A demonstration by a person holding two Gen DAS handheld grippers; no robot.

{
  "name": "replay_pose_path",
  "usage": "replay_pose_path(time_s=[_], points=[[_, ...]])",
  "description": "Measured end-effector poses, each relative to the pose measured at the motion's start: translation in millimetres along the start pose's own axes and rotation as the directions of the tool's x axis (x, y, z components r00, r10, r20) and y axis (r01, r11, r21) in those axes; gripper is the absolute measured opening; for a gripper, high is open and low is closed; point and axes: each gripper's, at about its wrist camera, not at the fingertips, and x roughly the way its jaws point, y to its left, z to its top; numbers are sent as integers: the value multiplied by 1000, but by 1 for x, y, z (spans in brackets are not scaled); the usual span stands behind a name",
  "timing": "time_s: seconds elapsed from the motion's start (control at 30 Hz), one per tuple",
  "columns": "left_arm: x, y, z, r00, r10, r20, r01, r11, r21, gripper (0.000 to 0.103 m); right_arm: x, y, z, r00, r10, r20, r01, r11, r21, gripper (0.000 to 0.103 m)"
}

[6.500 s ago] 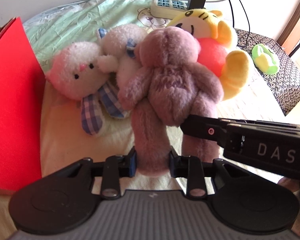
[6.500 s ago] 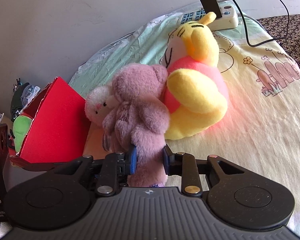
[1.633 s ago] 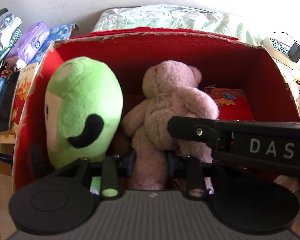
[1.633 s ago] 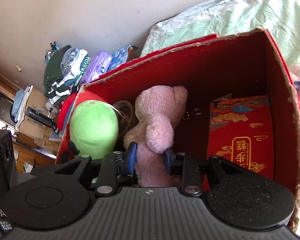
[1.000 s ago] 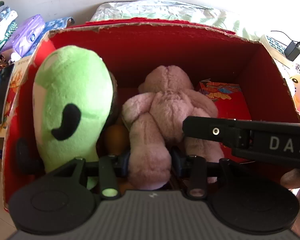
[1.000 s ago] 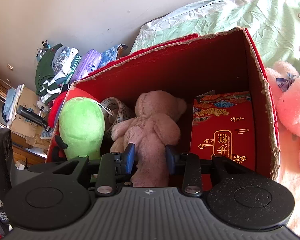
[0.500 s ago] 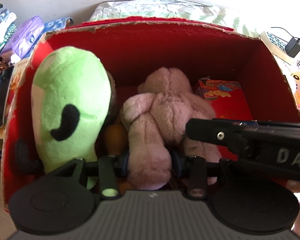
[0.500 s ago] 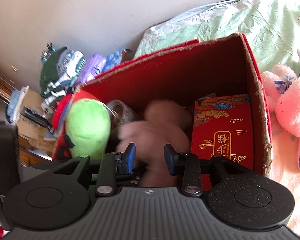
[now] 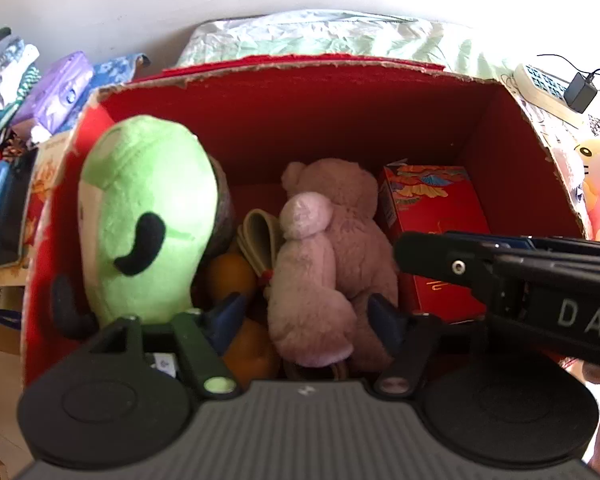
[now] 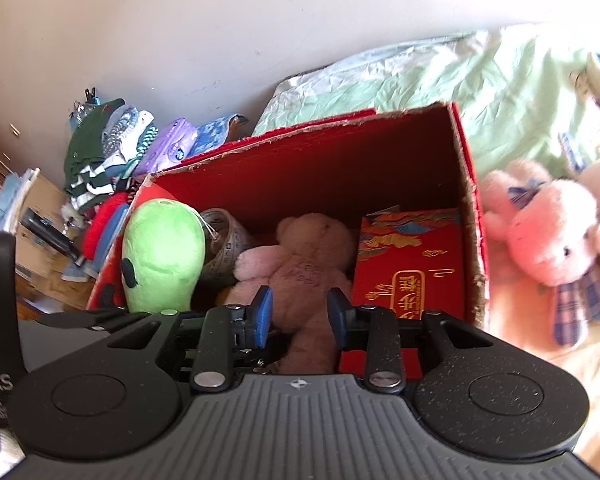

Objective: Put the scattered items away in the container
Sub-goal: 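Open both grippers to release the teddy bear inside the box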

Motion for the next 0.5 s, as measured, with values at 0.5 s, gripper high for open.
replay_pose_path(time_s=[0.5], points=[[-25, -8, -7, 996, 60, 67, -59, 998, -13, 92, -24, 4, -7, 998, -40, 52, 39, 999, 13, 35]])
